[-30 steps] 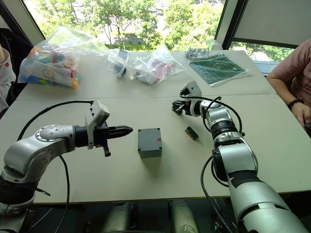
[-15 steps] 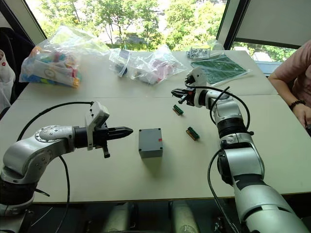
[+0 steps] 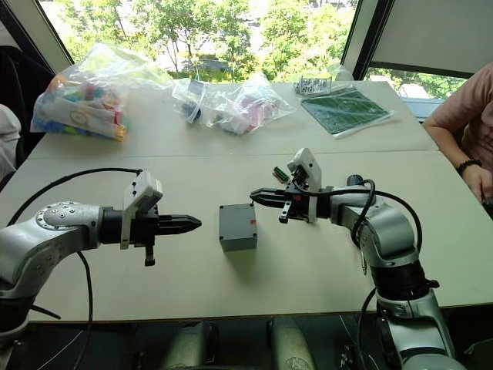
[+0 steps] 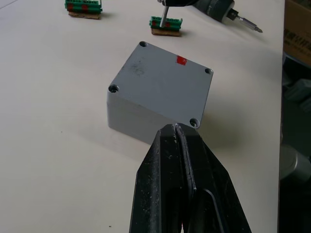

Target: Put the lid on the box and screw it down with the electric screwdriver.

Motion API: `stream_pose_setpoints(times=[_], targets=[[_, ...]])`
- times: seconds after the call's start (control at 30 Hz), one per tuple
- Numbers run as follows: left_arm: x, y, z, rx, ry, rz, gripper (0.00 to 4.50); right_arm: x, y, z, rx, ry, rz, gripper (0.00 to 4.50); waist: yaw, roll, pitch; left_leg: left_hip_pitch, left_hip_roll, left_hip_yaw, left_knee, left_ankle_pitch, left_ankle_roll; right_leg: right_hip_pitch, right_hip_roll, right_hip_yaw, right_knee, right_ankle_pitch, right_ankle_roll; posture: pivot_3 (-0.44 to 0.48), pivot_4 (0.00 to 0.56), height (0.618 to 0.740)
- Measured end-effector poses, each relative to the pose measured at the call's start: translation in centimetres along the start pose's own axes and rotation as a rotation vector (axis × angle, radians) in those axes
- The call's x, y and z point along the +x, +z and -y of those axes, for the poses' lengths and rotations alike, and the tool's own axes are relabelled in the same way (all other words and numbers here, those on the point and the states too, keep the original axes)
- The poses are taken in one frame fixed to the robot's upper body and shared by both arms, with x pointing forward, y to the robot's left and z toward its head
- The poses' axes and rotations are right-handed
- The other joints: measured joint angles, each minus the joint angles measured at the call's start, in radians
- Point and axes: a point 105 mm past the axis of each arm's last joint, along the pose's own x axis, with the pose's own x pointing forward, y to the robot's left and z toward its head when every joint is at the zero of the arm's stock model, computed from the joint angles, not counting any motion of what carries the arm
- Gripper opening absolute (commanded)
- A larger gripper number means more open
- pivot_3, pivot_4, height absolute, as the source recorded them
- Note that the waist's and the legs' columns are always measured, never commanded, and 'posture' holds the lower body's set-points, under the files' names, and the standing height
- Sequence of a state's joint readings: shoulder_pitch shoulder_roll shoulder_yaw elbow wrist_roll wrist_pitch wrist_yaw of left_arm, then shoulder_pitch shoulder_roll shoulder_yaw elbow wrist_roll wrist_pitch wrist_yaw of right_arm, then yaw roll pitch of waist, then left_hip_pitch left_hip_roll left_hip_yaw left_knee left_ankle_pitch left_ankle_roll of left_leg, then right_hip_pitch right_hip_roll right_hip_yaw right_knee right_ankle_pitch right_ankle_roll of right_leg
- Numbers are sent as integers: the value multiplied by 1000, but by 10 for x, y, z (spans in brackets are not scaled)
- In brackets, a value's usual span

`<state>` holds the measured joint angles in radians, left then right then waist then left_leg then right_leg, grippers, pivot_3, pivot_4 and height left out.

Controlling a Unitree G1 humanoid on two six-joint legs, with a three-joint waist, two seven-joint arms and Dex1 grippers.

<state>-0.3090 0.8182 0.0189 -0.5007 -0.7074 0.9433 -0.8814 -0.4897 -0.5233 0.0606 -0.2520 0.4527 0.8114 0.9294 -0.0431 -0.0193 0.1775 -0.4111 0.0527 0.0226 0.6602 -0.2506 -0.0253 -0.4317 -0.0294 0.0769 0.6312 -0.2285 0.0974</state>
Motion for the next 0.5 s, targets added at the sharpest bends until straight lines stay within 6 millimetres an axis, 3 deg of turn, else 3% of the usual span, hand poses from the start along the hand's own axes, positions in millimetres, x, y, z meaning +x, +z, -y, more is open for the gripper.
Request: stream_pose_setpoints(times=[0.5], targets=[[1, 0, -2, 1, 14, 8, 0, 10, -12, 7, -28, -19, -43, 27, -1, 0, 0, 0, 0, 0, 0, 0, 0, 0, 0, 0, 0, 0, 0, 0, 150, 740]])
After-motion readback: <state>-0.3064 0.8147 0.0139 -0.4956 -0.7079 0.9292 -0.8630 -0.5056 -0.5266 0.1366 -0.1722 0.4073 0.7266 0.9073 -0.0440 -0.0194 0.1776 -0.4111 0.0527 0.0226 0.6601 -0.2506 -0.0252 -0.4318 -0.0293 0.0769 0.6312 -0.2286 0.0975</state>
